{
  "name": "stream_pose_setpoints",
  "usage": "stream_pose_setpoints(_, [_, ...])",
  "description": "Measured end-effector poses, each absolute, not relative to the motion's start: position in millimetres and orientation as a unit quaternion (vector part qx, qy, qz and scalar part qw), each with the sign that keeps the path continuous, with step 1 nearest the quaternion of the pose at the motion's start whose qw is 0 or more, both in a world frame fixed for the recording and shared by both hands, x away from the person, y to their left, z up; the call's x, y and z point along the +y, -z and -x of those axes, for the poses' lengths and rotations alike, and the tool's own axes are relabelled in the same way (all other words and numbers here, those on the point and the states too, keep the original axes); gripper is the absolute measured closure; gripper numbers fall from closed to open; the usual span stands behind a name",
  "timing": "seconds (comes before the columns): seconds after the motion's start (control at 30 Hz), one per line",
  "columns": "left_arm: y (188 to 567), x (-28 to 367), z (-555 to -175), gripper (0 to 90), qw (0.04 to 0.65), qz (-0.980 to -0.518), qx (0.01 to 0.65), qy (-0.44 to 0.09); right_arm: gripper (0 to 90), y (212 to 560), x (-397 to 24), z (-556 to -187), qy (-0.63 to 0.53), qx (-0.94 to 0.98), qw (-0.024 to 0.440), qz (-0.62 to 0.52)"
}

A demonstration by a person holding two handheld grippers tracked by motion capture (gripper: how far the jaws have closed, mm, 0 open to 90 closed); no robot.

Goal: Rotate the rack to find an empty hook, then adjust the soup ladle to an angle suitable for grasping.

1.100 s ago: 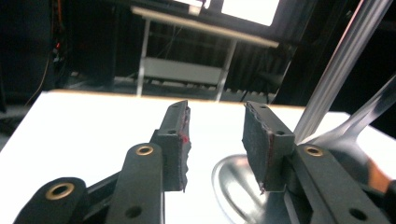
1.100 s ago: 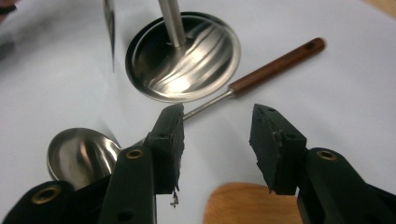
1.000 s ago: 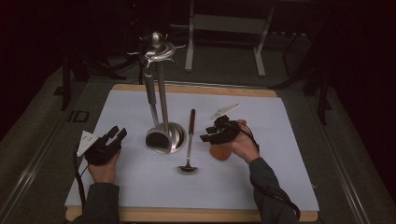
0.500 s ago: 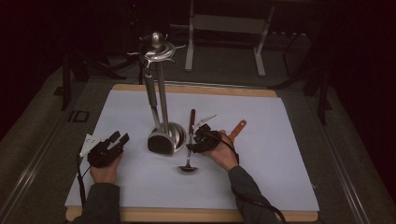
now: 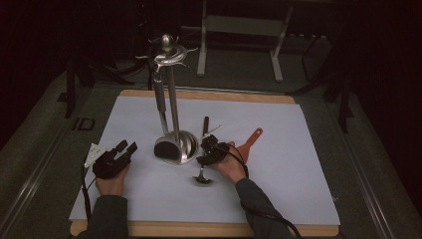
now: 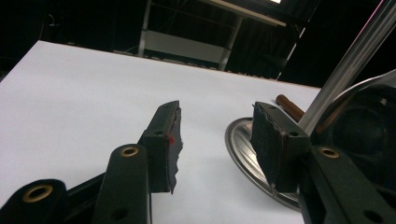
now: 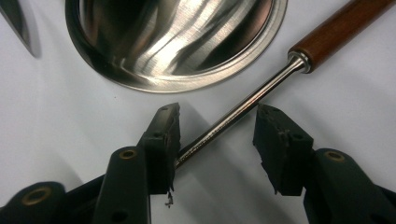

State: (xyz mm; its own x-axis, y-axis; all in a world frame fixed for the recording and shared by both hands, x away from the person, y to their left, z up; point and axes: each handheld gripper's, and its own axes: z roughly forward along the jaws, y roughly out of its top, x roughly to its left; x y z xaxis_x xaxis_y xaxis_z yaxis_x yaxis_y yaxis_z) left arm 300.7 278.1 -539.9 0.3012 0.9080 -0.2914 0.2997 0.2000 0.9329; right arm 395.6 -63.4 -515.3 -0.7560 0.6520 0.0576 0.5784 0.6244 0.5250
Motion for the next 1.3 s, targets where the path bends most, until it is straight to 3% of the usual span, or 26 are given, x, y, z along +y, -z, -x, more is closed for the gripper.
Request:
stream_pose_setpoints(0.47, [540, 279, -301, 53.1, 0.570, -0.570, 0.530, -0.265, 54.9, 513, -69, -399, -0.255, 0.901, 0.060, -0.346])
stream_pose_setpoints(1.3, [541, 280, -301, 53.0, 0.572, -0.566, 0.533, -0.261, 79.2, 505, -143, -402, -0.207, 0.898, 0.022, -0.388])
